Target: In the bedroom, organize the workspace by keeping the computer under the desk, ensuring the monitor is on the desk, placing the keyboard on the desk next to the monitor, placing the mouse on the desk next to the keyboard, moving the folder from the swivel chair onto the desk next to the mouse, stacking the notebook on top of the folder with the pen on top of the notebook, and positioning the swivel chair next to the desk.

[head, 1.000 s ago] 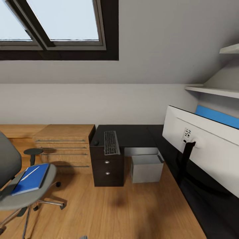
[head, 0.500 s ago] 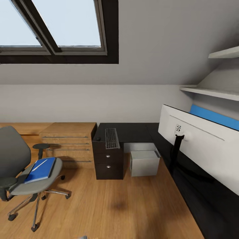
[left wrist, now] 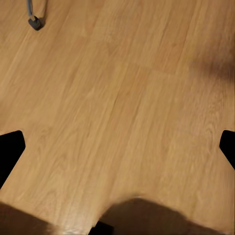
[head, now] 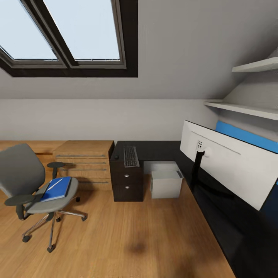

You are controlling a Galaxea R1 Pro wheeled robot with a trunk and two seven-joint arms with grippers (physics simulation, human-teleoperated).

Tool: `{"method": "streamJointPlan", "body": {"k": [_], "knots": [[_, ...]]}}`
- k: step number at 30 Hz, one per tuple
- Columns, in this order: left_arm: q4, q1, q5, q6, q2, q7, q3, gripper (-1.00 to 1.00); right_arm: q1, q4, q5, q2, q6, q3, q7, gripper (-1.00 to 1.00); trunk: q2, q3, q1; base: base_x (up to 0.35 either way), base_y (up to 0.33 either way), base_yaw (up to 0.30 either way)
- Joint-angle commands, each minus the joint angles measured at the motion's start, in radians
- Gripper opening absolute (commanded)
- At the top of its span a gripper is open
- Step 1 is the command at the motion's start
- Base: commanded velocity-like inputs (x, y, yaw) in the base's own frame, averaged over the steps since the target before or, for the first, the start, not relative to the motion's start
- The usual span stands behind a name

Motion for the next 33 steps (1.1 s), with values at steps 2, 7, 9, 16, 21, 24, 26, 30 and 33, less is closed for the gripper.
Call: {"method": "streamJointPlan", "body": {"k": [2,7,9,16,21,24,26,30,33], "knots": [[0.000,-0.001,0.012,-0.006,0.001,0.008,-0.006,1.00,-0.001,0.001,-0.010,-0.001,-0.004,0.007,-0.001,1.00,0.013,0.005,-0.008,-0.340,0.000,0.000],[0.000,-0.001,0.011,-0.007,0.002,0.008,-0.002,1.00,-0.001,0.001,-0.010,-0.001,-0.005,0.007,-0.001,1.00,0.048,0.021,-0.027,-0.340,0.000,0.000],[0.000,-0.001,0.011,-0.007,0.002,0.008,-0.001,1.00,-0.001,0.001,-0.010,-0.001,-0.006,0.007,-0.001,1.00,0.062,0.027,-0.035,-0.340,-0.009,0.000],[0.001,-0.001,0.011,-0.007,0.002,0.010,0.007,1.00,-0.001,0.001,-0.009,-0.001,-0.006,0.007,-0.001,1.00,0.111,0.049,-0.062,-0.340,-0.077,0.000],[0.001,-0.001,0.011,-0.006,0.001,0.010,0.023,1.00,-0.001,0.001,-0.009,-0.001,-0.006,0.007,-0.001,1.00,0.146,0.065,-0.081,-0.292,-0.195,0.000],[0.001,-0.001,0.011,-0.006,0.001,0.010,0.026,1.00,-0.001,0.001,-0.009,-0.001,-0.006,0.007,-0.001,1.00,0.167,0.074,-0.093,-0.251,-0.255,0.000],[0.001,-0.001,0.011,-0.006,0.001,0.010,0.027,1.00,-0.001,0.001,-0.008,-0.001,-0.007,0.007,-0.001,1.00,0.181,0.080,-0.100,-0.242,-0.269,0.000],[0.001,-0.001,0.011,-0.006,0.001,0.010,0.029,1.00,-0.001,0.001,-0.006,-0.001,-0.008,0.007,0.002,1.00,0.209,0.093,-0.116,-0.237,-0.277,0.000],[0.001,-0.001,0.011,-0.006,0.001,0.010,0.029,1.00,-0.001,0.001,-0.006,-0.002,-0.008,0.007,0.004,1.00,0.230,0.102,-0.127,-0.234,-0.280,0.000]]}}
